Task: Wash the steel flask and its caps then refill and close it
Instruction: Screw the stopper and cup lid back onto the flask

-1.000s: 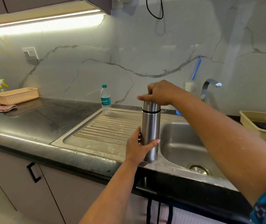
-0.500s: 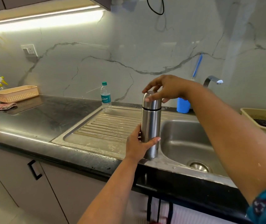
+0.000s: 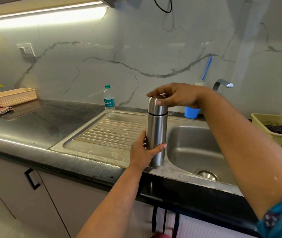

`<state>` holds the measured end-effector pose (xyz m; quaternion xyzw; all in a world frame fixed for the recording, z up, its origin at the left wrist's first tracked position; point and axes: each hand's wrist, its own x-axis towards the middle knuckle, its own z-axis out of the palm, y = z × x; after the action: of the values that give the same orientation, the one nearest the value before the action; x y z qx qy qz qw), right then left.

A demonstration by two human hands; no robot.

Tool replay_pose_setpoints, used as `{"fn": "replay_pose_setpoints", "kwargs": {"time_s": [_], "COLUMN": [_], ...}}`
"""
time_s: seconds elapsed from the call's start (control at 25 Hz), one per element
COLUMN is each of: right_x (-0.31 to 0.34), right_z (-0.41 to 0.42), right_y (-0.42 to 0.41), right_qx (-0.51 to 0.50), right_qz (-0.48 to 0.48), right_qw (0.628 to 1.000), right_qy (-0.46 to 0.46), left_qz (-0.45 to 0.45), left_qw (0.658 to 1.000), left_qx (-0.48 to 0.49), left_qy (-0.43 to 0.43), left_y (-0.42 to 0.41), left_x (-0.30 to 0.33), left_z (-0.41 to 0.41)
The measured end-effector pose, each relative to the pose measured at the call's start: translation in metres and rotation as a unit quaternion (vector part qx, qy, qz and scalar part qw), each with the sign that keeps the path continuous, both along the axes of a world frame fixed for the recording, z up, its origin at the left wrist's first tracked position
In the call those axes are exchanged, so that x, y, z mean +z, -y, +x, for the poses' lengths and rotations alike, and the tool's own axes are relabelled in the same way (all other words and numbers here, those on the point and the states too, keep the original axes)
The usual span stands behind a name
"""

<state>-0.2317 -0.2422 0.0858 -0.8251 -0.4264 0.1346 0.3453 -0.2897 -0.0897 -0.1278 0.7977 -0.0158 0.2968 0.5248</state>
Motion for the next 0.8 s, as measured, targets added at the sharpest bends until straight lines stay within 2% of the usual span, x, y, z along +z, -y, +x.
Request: {"fn": "replay_pose_setpoints", "kwargs": {"time_s": [0.12, 0.16, 0.24, 0.28, 0.32, 0.36, 0.44, 0.48, 0.52, 0.6, 0.68, 0.8], "right_x": [-0.003, -0.008, -0.021, -0.025, -0.028, -0.027, -0.018, -0.014, -0.012, -0.010, -0.008, -0.007], "right_z": [-0.001, -0.003, -0.008, -0.010, -0.010, -0.008, -0.006, -0.006, -0.005, -0.004, -0.007, -0.013], "right_y": [-0.009, -0.017, -0.034, -0.040, -0.041, -0.038, -0.020, -0.011, -0.005, 0.000, -0.005, -0.019], "right_qx": [-0.086, -0.142, -0.264, -0.296, -0.301, -0.274, -0.137, -0.069, -0.022, -0.020, -0.070, -0.128], "right_qz": [-0.032, -0.049, -0.096, -0.108, -0.104, -0.092, -0.032, -0.017, -0.015, -0.032, -0.055, -0.113], "right_qw": [0.987, 0.969, 0.900, 0.878, 0.882, 0.914, 0.985, 0.997, 1.000, 0.999, 0.989, 0.953], "right_qy": [0.129, 0.197, 0.333, 0.360, 0.346, 0.285, 0.103, 0.029, -0.007, 0.027, 0.120, 0.249], "left_qz": [0.001, 0.000, -0.005, -0.008, -0.010, -0.011, -0.008, -0.005, -0.004, -0.005, -0.001, 0.002], "left_qw": [1.000, 1.000, 1.000, 1.000, 1.000, 1.000, 1.000, 1.000, 1.000, 1.000, 1.000, 1.000], "left_qx": [0.003, 0.004, 0.003, 0.003, 0.003, 0.001, 0.001, 0.002, 0.002, 0.001, 0.006, 0.018], "left_qy": [-0.007, -0.009, -0.009, -0.011, -0.013, -0.015, -0.014, -0.012, -0.012, -0.013, -0.015, -0.013], "left_y": [0.001, 0.002, 0.002, 0.002, 0.002, 0.001, 0.000, 0.000, 0.000, 0.000, 0.001, 0.003], "left_x": [0.001, 0.001, 0.002, 0.002, 0.001, 0.000, -0.001, 0.000, 0.000, 0.000, 0.001, 0.002], "left_z": [-0.001, -0.001, -0.001, -0.001, -0.001, 0.000, 0.001, 0.001, 0.001, 0.001, 0.000, 0.000]}}
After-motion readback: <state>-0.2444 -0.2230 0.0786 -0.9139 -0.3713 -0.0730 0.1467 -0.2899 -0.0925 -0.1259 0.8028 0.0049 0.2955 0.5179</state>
